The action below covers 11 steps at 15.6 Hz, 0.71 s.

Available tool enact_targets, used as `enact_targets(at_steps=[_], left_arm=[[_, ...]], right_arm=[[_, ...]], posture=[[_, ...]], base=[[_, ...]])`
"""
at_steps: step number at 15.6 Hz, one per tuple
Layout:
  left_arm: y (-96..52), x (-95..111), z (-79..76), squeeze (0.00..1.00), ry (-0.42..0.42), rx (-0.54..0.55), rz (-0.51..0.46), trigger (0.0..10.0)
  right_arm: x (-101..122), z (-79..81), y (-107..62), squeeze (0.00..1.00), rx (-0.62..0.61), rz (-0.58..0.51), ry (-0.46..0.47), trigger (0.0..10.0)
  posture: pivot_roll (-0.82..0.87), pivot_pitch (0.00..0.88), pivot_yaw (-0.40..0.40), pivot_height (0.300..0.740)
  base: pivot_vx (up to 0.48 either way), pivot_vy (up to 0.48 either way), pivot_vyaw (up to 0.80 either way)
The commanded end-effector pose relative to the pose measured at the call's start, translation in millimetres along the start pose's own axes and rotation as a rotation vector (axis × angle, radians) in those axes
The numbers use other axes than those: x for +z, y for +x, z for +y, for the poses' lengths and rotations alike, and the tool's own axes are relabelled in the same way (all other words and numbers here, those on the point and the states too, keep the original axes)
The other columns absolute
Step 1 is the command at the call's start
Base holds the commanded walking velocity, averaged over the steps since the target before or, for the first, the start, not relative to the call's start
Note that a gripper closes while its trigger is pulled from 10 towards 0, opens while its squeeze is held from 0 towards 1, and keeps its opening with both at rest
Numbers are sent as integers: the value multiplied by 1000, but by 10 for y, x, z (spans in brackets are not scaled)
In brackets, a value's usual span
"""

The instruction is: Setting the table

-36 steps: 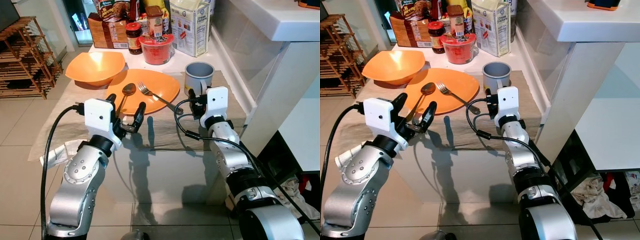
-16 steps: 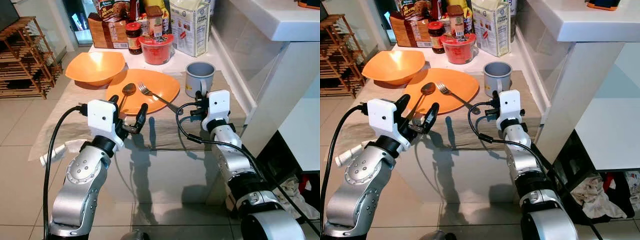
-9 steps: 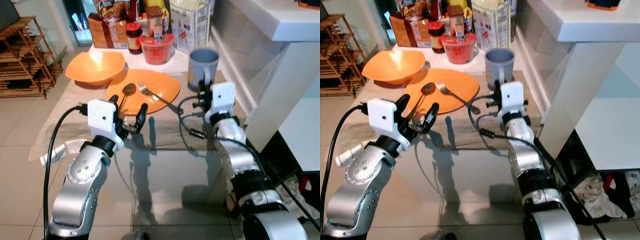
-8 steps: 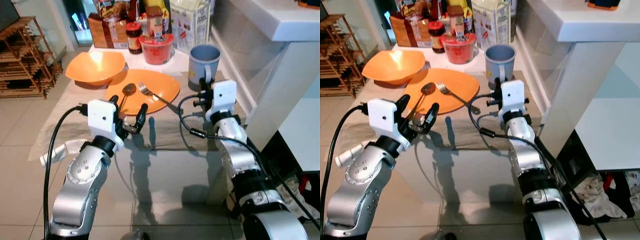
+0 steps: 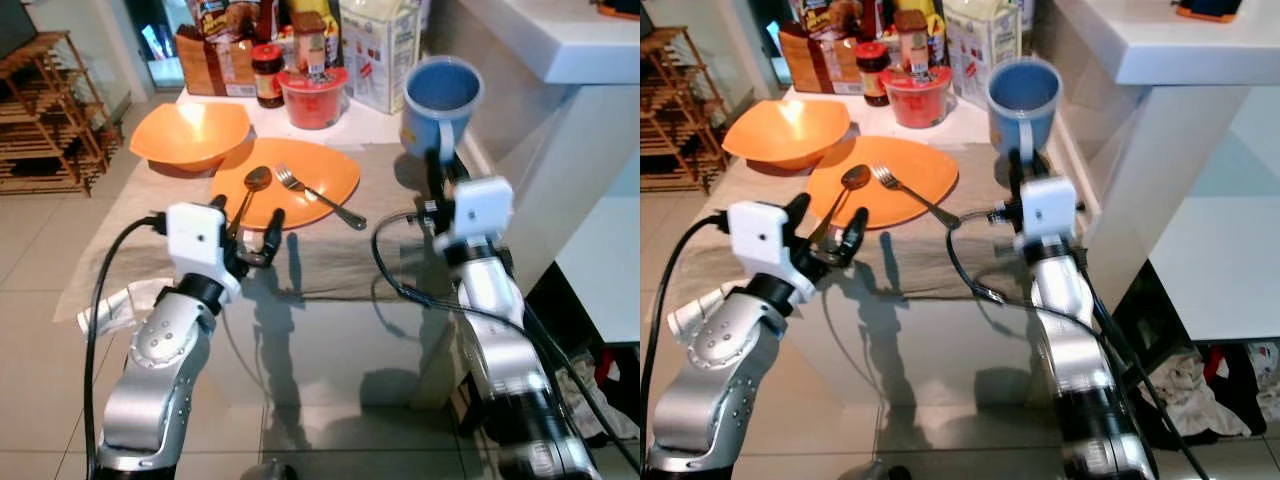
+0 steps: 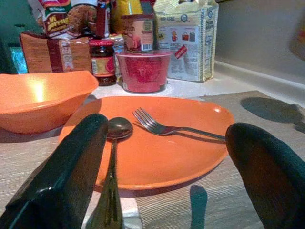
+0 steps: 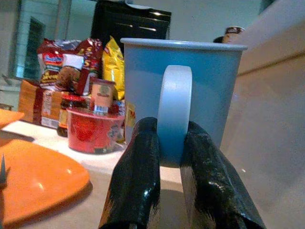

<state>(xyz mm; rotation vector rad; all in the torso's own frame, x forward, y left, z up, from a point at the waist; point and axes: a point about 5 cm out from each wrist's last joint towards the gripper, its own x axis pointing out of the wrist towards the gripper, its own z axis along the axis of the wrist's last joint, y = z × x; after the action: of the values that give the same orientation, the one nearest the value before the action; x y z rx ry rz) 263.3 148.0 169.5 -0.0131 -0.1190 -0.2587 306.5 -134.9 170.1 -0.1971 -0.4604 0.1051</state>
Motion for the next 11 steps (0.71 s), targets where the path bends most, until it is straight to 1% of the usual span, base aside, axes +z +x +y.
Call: enact_targets(at_steps=[1,3,5,6,7,8,9,10,11], left_arm=[[-16,-3,65,0,-5,38,-1,10000],[-41,29,76,0,3,43,-14,10000],[-104,16,66,0,13,40,-5,10000],[-205,-8,104,0,20,60,6,10000],[-352,-20,180,0,28,98,13,10000],[-434,4,217,0,37,117,3,10000],[-461,13,222,0,36,120,0,10000],[-515,-2,210,0,42,116,8,10000],[-553,-65,189,0,34,115,29,10000]], right_arm=[[99,0,-33,0,-7,-33,-4,0],[93,-55,-181,0,1,-19,-26,0],[49,-75,-335,0,24,16,-33,0],[39,-64,-475,0,56,40,-38,0],[51,-73,-625,0,70,61,-41,0],[71,-103,-690,0,61,65,-48,0],[78,-121,-717,0,55,70,-52,0],[94,-139,-784,0,52,82,-58,0],[82,-136,-840,0,54,103,-55,0]], posture=[[-20,0,64,740],[-24,0,64,740],[-27,0,60,740],[-28,0,59,740],[-27,0,59,740],[-26,0,59,740],[-25,0,59,740],[-24,0,55,740],[-25,0,51,740]], base=[[0,0,0],[0,0,0],[0,0,0],[0,0,0],[0,0,0],[0,0,0],[0,0,0],[0,0,0],[0,0,0]])
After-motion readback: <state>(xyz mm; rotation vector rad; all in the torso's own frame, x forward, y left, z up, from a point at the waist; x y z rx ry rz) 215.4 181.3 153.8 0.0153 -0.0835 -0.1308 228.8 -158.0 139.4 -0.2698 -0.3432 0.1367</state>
